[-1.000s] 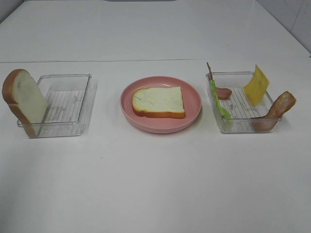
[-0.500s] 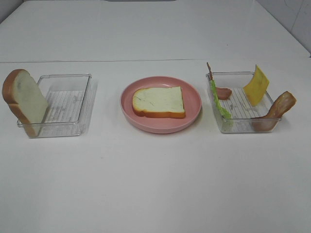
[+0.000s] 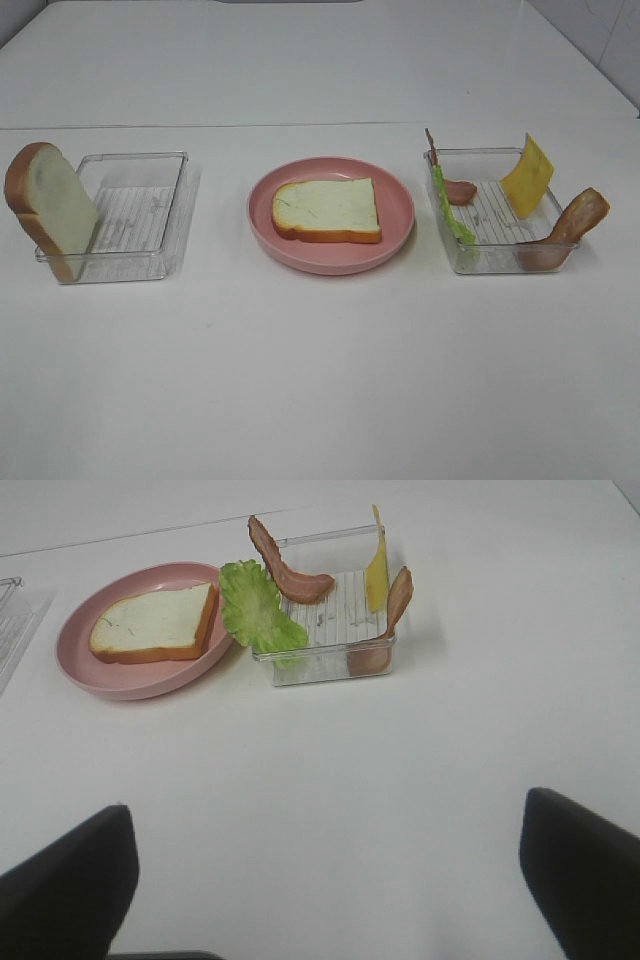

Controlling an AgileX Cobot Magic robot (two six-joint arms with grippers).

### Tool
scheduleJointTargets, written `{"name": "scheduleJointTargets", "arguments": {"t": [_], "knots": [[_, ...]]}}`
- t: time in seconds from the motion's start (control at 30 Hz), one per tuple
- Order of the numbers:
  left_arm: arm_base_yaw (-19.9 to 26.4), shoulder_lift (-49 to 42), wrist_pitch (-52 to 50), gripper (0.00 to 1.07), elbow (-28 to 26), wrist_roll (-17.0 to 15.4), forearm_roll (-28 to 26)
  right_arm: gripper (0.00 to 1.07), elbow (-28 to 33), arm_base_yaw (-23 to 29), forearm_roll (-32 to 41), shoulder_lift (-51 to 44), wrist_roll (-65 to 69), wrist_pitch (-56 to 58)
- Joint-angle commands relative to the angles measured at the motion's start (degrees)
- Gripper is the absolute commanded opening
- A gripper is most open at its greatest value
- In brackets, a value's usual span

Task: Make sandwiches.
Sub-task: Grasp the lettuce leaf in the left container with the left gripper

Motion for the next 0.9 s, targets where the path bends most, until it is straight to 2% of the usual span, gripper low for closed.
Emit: {"name": "scheduleJointTargets", "arguments": {"t": [0.03, 0.2, 0.33, 0.37, 0.43, 0.47, 0.5, 0.57, 0.6, 0.67, 0.7, 0.77, 0.8, 0.87, 0.9], "knots": [[-0.11, -0.97, -0.74, 1.01, 0.17, -0.80, 0.06, 0.98, 0.17, -0.34, -0.11, -0.92, -0.11, -0.52], [-0.11, -0.97, -0.86, 1.01, 0.17, -1.49, -0.29, 0.98, -0.06, -0.34, -0.06, 0.57, 0.00, -0.11], [-0.11, -0.92, -0.86, 1.01, 0.17, -1.49, -0.29, 0.98, -1.60, -0.34, 0.29, 7.62, 0.11, 1.66], [-0.11, -0.92, -0.86, 1.01, 0.17, -1.49, -0.29, 0.98, -3.21, -0.34, 0.57, 13.46, 0.11, 2.23], [-0.11, -0.92, -0.86, 1.01, 0.17, -1.55, -0.29, 0.98, -4.18, -0.34, 0.57, 16.10, 0.06, 2.58], [-0.11, -0.92, -0.86, 1.01, 0.17, -1.55, -0.29, 0.98, -6.36, -0.34, 0.57, 22.86, 0.06, 2.86], [-0.11, -0.92, -0.86, 1.01, 0.17, -1.55, -0.29, 0.98, -6.36, -0.34, 0.57, 22.86, 0.06, 2.86], [-0.11, -1.15, -0.86, 1.01, 0.17, -1.55, -0.29, 0.98, -10.49, -0.34, 0.52, 32.26, -0.29, 3.44], [-0.11, -1.15, -0.86, 1.01, 0.17, -1.55, -0.29, 0.98, -10.49, -0.34, 0.52, 32.26, -0.29, 3.44], [-0.11, -1.15, -0.86, 1.01, 0.17, -1.55, -0.29, 0.98, -15.47, -0.34, 0.00, 41.31, -0.34, 3.50], [-0.11, -1.15, -0.86, 1.01, 0.17, -1.55, -0.29, 0.98, -15.47, -0.34, 0.00, 41.31, -0.34, 3.50], [-0.11, -1.15, -0.86, 1.01, 0.17, -1.55, -0.29, 0.98, -20.05, -0.34, -1.20, 49.62, -1.15, 3.32], [-0.11, -1.15, -0.86, 1.01, 0.17, -1.55, -0.29, 0.98, -20.05, -0.34, -1.20, 49.62, -1.15, 3.32], [-0.11, -1.15, -0.86, 1.01, 0.17, -1.55, -0.34, 0.98, -25.15, -0.29, -1.15, 57.87, -1.38, 1.83], [-0.11, -1.15, -0.86, 1.01, 0.17, -1.55, -0.34, 0.98, -25.15, -0.29, -1.15, 57.87, -1.38, 1.83]]}}
